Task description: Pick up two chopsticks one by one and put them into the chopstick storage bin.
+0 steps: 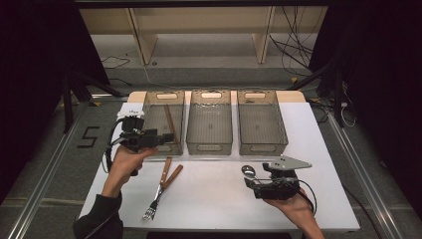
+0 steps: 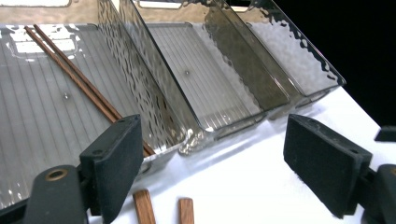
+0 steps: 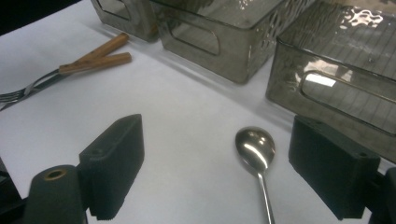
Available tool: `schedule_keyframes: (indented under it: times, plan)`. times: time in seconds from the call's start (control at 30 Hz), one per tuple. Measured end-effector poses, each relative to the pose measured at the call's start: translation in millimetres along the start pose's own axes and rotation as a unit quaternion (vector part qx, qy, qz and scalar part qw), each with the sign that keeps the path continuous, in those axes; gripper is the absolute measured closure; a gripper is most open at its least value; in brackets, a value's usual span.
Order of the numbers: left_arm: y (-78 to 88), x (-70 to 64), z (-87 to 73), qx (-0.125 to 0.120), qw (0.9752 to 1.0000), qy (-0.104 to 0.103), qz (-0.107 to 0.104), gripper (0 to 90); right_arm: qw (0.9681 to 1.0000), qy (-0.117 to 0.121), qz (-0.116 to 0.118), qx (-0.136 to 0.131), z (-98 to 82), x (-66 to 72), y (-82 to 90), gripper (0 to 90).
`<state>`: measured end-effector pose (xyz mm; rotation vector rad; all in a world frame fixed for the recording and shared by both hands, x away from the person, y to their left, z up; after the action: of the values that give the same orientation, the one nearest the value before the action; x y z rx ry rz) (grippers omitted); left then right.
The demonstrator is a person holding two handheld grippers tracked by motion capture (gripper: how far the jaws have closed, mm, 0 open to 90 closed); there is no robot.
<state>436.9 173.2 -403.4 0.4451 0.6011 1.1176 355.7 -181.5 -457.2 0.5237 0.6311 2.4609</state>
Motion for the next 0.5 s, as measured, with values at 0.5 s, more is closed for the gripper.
schedule_keyframes:
  times: [0.5]
  plan:
    - [-2.6, 3.4, -35.8, -0.006, 0.9999, -0.004, -0.015, 17.9, 0.9997, -0.016, -0.005, 0.016, -7.0, -13.0, -0.7, 20.4]
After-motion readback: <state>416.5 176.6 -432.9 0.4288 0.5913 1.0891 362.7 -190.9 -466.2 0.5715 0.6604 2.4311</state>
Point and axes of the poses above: each handheld gripper's, and its own axes: y roughly backward along the jaws, z roughly out of its top, x roughly to its left, the point moved 5 cm from there along -y, roughly forward along the jaws, and after that the axes turned 15 degrees about z, right-handed, at the moved point
